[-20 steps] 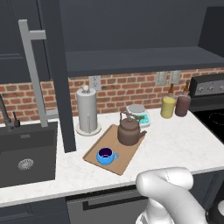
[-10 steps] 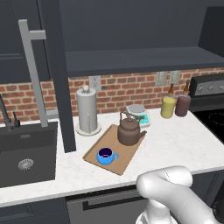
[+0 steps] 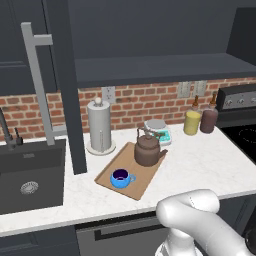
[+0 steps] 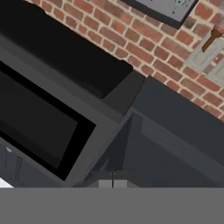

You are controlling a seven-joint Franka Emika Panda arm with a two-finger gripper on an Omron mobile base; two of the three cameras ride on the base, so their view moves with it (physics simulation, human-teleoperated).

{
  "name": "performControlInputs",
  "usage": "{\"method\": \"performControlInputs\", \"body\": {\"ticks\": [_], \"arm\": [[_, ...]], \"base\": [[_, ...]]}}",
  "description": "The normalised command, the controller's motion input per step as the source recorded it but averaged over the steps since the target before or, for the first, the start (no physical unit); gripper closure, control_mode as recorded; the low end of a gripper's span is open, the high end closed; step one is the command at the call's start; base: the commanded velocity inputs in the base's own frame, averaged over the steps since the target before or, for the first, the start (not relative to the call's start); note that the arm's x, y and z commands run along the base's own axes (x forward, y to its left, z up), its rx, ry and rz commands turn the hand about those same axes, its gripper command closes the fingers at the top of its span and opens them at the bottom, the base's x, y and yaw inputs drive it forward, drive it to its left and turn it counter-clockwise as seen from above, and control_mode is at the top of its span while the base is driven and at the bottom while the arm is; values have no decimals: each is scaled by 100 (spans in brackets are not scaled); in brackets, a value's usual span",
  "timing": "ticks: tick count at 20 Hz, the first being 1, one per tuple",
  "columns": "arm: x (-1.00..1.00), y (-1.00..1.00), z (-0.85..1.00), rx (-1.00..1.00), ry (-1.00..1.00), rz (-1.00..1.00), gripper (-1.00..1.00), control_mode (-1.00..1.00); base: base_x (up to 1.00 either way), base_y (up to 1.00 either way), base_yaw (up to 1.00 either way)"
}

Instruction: Pick the kettle from the counter and place it on the tray. Then pick the mug from the cabinet and place it on the tray. Then close the cabinet doors.

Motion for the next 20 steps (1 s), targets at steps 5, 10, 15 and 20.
{"method": "performControlInputs", "body": {"ticks": [5,10,15,20], "arm": [[0,-19,27,12,0,-7,100,-100],[0,-8,34,7,0,-5,100,-100],[0,0,23,2,0,-3,100,-100],[0,1,17,0,-10,-1,100,-100]], "base": [[0,0,0],[0,0,0],[0,0,0],[0,0,0]]}}
